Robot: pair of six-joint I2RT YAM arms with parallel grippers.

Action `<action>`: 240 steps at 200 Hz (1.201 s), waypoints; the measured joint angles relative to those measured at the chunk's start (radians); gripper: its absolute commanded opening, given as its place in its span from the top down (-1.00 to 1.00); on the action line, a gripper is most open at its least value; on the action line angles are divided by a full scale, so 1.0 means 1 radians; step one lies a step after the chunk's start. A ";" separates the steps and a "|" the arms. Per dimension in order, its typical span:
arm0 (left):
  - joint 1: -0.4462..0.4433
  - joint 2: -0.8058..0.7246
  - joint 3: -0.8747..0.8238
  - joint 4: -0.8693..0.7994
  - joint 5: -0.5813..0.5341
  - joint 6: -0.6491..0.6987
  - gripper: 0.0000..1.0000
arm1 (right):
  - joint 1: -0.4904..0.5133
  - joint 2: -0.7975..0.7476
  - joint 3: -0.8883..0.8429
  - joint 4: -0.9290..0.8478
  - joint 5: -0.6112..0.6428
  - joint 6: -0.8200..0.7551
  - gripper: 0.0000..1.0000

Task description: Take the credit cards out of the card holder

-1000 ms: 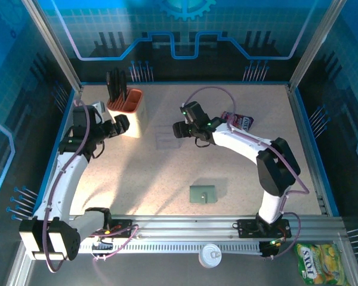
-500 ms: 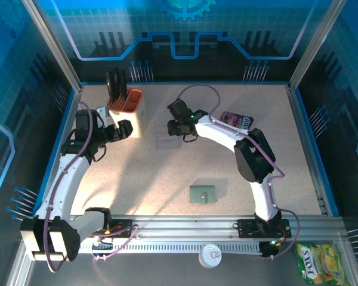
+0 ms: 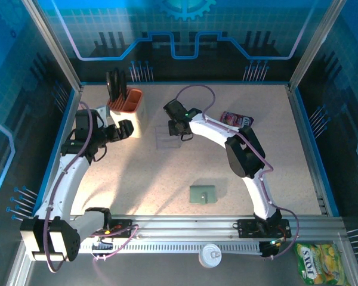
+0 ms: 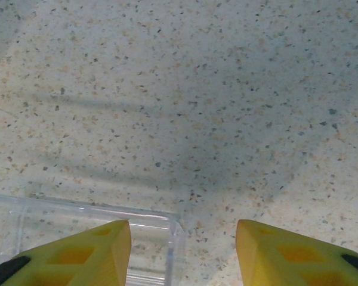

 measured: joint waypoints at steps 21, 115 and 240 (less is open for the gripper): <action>0.000 0.000 0.000 0.000 0.000 0.000 -0.99 | -0.013 -0.008 -0.015 0.008 0.004 0.000 -0.01; 0.000 0.000 0.000 0.000 0.000 0.000 -0.98 | -0.123 -0.119 -0.177 0.026 0.012 -0.038 -0.01; 0.000 -0.026 -0.002 0.002 -0.001 0.000 -0.98 | -0.188 -0.129 -0.191 0.037 -0.006 -0.145 -0.03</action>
